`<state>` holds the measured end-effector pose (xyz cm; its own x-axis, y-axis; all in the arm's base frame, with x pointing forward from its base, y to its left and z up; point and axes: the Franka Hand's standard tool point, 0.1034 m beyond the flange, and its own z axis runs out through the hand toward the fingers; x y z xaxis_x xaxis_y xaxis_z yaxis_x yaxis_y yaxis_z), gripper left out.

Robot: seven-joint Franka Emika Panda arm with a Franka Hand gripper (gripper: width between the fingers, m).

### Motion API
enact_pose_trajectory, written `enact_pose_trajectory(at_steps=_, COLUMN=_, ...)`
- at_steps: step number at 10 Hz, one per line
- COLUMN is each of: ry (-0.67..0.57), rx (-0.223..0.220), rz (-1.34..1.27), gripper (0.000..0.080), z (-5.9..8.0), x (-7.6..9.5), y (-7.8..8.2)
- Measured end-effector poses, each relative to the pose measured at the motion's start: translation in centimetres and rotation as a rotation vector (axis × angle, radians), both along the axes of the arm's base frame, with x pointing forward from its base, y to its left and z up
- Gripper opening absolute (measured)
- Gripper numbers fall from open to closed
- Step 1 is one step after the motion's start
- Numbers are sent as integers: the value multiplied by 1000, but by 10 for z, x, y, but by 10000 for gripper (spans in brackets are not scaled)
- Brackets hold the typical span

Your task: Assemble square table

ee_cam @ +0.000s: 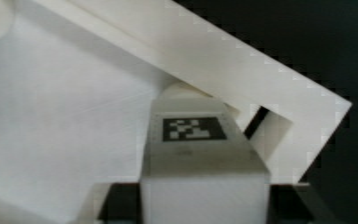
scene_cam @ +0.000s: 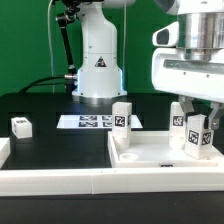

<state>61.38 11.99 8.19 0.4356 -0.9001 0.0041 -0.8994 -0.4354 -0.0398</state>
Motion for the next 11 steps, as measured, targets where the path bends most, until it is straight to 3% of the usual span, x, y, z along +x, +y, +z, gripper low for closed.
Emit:
enact_pose_trajectory(at_steps=5, ry=5, rx=18, rz=-235, gripper=291, z=0, x=0, y=0)
enact_pose_trajectory(at_steps=6, ry=4, rx=17, rz=-213, gripper=367, z=0, x=0, y=1)
enact_pose_trajectory(at_steps=7, ry=3, rx=16, rz=-174, gripper=504, z=0, x=0, y=1)
enact_pose_trajectory(at_steps=8, ry=1, rx=16, rz=-122, gripper=504, z=1, x=0, y=4)
enact_pose_trajectory(at_steps=9, ry=-14, rx=14, rz=-49, gripper=622, z=1, x=2, y=5)
enact_pose_trajectory(at_steps=11, ry=-35, rx=9, rz=136, gripper=641, z=0, x=2, y=10)
